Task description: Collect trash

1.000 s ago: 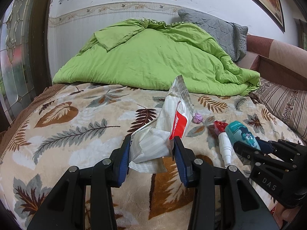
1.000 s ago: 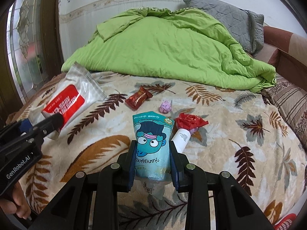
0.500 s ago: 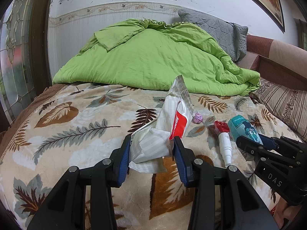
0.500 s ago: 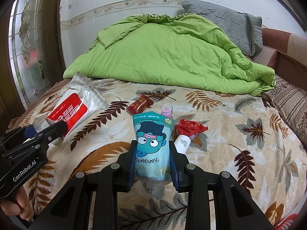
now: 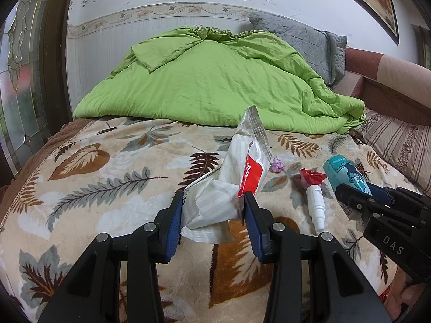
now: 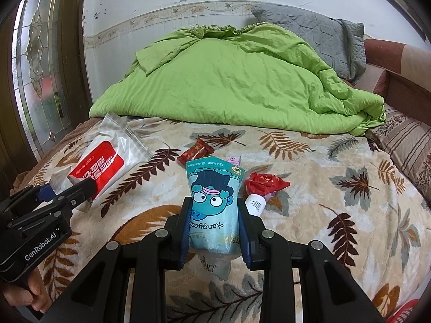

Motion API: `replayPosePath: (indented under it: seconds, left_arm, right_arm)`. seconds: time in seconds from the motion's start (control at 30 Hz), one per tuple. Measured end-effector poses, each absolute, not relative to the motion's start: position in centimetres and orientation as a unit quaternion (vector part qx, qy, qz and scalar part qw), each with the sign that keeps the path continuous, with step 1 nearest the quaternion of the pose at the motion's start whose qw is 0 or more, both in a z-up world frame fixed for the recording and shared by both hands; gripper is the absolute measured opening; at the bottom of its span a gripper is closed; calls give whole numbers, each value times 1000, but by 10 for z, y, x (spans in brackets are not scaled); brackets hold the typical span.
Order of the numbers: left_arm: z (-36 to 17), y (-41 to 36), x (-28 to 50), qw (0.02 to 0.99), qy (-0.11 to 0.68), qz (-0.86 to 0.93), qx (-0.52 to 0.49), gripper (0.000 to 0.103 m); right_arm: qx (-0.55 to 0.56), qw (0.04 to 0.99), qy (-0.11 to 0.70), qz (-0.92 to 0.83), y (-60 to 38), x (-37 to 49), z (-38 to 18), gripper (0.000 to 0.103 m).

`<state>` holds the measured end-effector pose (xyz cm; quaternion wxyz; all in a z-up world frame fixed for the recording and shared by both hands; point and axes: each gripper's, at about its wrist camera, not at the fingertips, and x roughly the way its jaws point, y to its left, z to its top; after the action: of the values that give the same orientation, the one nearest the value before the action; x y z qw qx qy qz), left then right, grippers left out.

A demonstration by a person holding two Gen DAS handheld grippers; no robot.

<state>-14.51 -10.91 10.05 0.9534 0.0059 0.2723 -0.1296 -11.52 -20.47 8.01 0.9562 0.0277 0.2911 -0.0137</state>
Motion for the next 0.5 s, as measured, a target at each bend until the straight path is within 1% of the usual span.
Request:
replayPosePath:
  seconds: [0.5]
  left_arm:
    - [101, -117, -151, 953, 272, -130, 8, 41]
  right_arm:
    - [47, 957, 284, -19, -214, -119, 83, 33]
